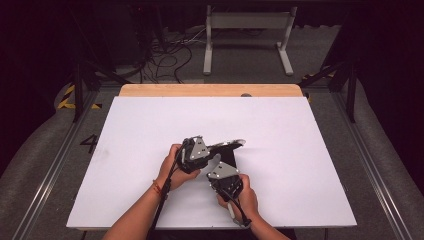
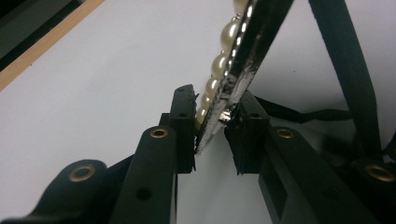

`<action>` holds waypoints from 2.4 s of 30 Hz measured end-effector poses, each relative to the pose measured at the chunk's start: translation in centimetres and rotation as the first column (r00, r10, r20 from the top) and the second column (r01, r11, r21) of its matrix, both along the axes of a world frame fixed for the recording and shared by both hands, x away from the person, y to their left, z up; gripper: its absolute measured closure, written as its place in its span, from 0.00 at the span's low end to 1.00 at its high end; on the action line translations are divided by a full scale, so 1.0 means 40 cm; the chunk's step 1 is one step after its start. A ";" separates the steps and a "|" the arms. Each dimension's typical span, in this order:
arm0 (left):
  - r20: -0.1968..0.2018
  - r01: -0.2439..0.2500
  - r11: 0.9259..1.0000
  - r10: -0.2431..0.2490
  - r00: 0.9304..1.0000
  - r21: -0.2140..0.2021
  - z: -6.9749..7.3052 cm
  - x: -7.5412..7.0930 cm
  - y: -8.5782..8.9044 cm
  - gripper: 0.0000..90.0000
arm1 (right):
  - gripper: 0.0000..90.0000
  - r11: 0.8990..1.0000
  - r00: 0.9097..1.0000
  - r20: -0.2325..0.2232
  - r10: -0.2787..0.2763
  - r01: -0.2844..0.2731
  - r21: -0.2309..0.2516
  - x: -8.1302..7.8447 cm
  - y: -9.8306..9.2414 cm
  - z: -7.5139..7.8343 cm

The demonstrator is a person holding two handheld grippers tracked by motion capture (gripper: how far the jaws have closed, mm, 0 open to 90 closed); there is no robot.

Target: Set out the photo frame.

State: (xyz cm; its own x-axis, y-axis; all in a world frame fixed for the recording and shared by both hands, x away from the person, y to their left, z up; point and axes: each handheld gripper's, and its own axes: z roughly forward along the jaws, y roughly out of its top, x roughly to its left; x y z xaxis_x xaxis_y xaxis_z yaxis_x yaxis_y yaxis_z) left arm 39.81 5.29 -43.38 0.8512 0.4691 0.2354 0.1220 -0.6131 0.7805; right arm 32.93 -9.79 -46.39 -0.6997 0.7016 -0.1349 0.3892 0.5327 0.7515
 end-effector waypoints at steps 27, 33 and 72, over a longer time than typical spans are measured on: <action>-0.048 -0.033 0.996 0.029 0.998 -0.084 0.009 -0.013 0.019 0.74 | 1.00 0.999 0.999 -0.039 -0.009 0.011 0.033 -0.001 -0.070 0.012; -0.024 -0.040 0.999 0.039 0.999 -0.035 -0.003 0.001 0.011 0.70 | 1.00 1.000 1.000 -0.031 -0.002 0.003 0.029 -0.003 -0.053 0.009; 0.114 -0.029 0.988 0.012 0.993 0.149 -0.001 -0.083 0.002 0.90 | 1.00 0.999 1.000 -0.023 0.004 -0.003 0.037 -0.021 -0.088 0.009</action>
State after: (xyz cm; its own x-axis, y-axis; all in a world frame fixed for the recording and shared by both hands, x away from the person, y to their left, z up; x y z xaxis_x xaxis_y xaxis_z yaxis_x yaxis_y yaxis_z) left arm 36.50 5.36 -43.43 0.8061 0.4381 0.3979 0.0524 -0.7225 0.6893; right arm 32.09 -13.31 -46.03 -0.7048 0.7033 -0.0927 0.4046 0.5059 0.7618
